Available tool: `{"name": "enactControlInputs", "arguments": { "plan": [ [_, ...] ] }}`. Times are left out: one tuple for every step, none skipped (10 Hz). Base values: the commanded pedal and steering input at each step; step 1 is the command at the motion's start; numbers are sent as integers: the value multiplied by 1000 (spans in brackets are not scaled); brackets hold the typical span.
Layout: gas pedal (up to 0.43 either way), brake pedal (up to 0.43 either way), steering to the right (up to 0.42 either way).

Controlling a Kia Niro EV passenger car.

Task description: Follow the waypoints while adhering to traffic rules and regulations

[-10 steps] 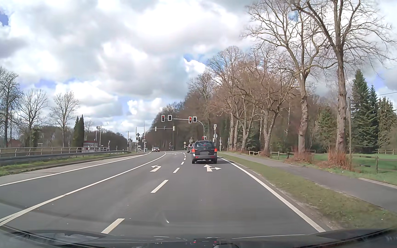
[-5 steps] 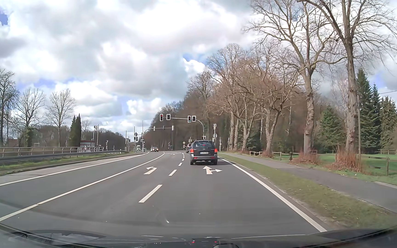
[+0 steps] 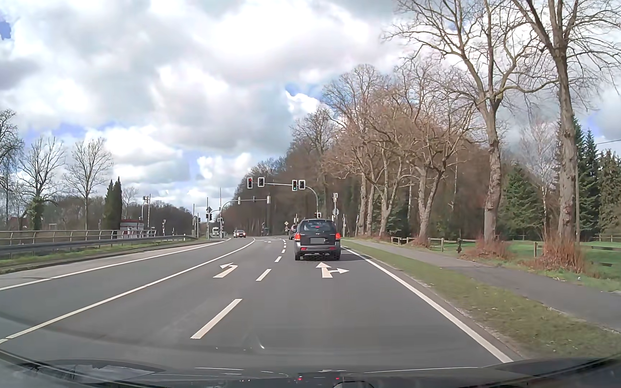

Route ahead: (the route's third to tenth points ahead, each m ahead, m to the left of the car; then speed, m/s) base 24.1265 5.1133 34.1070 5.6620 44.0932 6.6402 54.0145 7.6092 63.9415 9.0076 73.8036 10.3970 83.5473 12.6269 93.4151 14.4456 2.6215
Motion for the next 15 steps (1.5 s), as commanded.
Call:
{"name": "enactControlInputs", "arguments": {
  "plan": [
    [0,0,5],
    [0,0,5],
    [0,0,5],
    [0,0,5],
    [0,0,5],
    [0,0,5],
    [0,0,5],
    [0,0,5],
    [0,0,5],
    [0,0,5],
    [0,0,5],
    [0,0,5],
    [0,6,6],
    [0,24,5],
    [0,37,5]
  ]
}}
